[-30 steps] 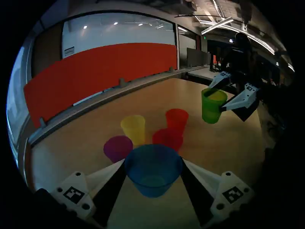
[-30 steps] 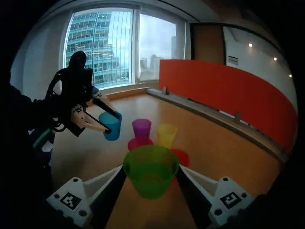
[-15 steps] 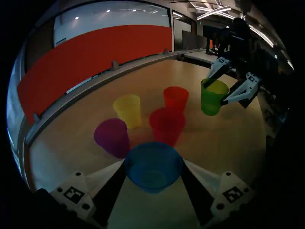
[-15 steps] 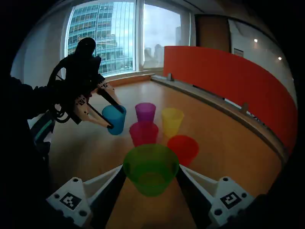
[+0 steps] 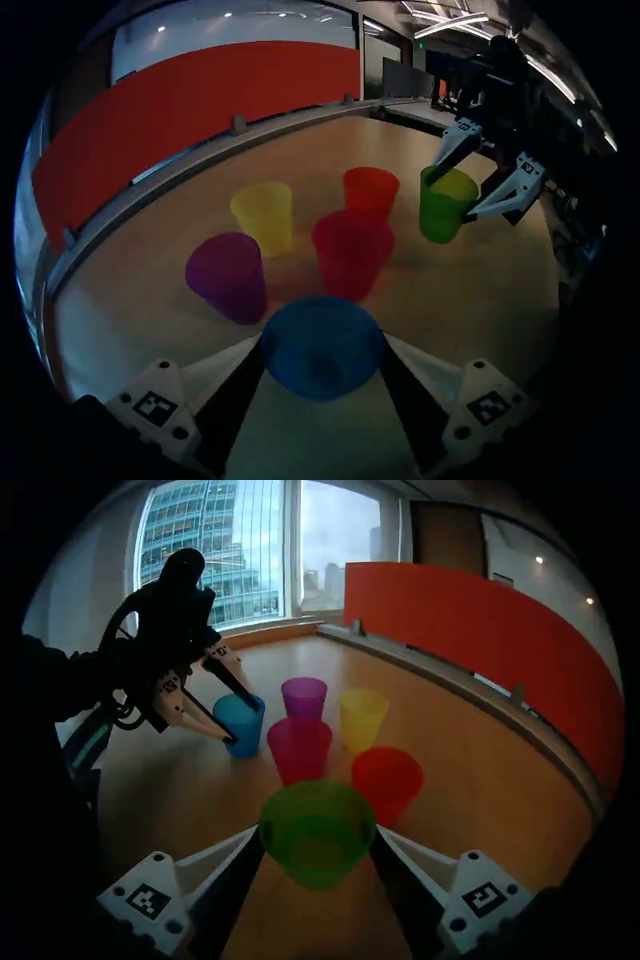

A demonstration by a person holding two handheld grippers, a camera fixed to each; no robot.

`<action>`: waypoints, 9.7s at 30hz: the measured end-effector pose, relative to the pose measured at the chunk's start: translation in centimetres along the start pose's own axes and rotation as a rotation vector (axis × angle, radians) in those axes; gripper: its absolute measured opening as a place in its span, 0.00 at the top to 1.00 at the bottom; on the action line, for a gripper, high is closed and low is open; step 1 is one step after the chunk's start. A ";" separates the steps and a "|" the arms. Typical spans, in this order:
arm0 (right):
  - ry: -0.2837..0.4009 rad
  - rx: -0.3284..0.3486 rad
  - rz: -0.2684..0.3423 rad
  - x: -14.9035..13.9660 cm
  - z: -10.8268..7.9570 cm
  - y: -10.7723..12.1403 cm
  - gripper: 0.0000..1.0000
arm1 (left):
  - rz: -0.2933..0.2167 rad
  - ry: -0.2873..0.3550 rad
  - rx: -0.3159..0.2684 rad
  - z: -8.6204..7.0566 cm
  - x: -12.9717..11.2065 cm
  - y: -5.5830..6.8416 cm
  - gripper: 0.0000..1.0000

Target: Pour water

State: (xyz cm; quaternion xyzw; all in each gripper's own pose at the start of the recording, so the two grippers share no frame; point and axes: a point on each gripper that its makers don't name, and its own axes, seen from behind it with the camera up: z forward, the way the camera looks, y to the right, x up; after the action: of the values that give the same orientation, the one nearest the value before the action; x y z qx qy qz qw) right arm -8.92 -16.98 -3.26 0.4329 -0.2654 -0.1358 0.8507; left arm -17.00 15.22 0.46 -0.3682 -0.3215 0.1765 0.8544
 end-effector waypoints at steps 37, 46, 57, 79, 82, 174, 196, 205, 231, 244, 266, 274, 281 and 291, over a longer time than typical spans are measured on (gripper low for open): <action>-0.031 0.000 0.024 -2.4 1.2 -0.7 0.09 | -0.022 -0.084 -0.003 -0.5 -4.1 0.4 0.08; -0.032 -0.003 0.028 -2.9 1.2 -0.9 0.09 | -0.033 -0.095 0.000 -1.2 -5.0 0.7 0.08; -0.031 -0.012 0.034 -3.3 0.8 -1.0 0.04 | -0.043 -0.100 0.001 -1.8 -5.9 1.3 0.08; -0.009 -0.103 0.071 -4.8 -2.3 0.0 0.00 | -0.121 -0.059 0.071 -4.1 -6.2 -0.1 0.08; 0.000 -0.133 0.083 -5.0 -3.2 0.6 0.00 | -0.134 -0.049 0.095 -4.8 -6.3 -0.6 0.08; 0.617 -0.884 0.263 5.5 -18.7 9.5 0.00 | -0.286 0.668 0.832 -18.1 2.2 -9.7 0.08; 0.572 -0.919 0.249 5.4 -19.0 9.0 0.00 | -0.321 0.674 0.845 -15.6 -0.7 -9.7 0.08; 0.575 -0.924 0.250 5.6 -19.1 9.1 0.00 | -0.336 0.678 0.834 -14.6 -1.3 -9.9 0.08; 0.581 -0.935 0.260 5.5 -19.9 9.2 0.00 | -0.344 0.665 0.828 -13.6 -2.4 -10.0 0.08; 0.581 -0.934 0.255 5.3 -19.9 8.8 0.00 | -0.342 0.665 0.825 -13.6 -2.3 -9.9 0.08; 0.622 -0.916 0.206 4.3 -18.3 9.0 0.00 | -0.342 0.664 0.826 -13.5 -2.4 -9.9 0.08; 0.658 -0.924 0.201 3.8 -17.3 9.8 0.00 | -0.342 0.664 0.826 -13.5 -2.4 -10.0 0.08; 0.670 -0.919 0.235 2.8 -16.0 10.4 0.00 | -0.342 0.664 0.826 -13.5 -2.4 -10.0 0.08; 0.663 -0.941 0.263 0.8 -14.7 11.2 0.00 | -0.341 0.664 0.826 -13.6 -2.4 -10.0 0.08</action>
State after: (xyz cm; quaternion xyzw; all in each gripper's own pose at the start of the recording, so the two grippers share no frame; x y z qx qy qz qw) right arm 0.16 -0.95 -1.06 -0.0084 0.0519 0.0100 0.9986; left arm -8.90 0.25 -0.24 0.0188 0.0058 0.0213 0.9996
